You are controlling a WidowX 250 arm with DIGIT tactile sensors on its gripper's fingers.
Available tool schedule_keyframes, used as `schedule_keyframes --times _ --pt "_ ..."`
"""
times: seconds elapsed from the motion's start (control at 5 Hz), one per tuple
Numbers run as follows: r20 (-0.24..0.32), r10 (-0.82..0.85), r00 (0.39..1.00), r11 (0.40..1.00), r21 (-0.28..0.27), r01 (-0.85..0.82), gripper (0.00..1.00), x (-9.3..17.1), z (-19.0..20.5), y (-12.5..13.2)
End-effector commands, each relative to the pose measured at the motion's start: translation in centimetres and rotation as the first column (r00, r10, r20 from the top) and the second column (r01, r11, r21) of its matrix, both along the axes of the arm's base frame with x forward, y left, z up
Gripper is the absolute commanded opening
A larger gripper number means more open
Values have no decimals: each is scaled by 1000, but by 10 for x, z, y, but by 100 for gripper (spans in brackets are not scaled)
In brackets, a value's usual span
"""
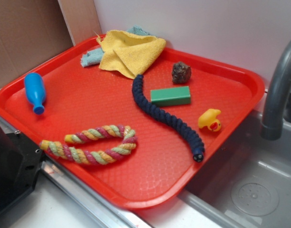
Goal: Grab the blue bottle.
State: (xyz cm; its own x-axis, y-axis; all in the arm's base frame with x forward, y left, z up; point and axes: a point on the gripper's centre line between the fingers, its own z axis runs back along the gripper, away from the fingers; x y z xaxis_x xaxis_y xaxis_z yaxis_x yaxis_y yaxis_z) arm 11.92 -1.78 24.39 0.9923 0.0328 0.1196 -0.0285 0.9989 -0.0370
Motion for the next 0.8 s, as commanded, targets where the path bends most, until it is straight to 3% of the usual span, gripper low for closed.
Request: schedule_keyframes --times 0.0,0.2,0.4,0.6 --pt "0 0 1000 1000 0 0 100 0 0 0" --pt "-120 246 962 969 28 -244 100 -22 -50 50" --pt "-102 475 874 879 8 -477 100 -24 -101 93" --pt "5 685 728 725 94 -683 100 -21 -123 136"
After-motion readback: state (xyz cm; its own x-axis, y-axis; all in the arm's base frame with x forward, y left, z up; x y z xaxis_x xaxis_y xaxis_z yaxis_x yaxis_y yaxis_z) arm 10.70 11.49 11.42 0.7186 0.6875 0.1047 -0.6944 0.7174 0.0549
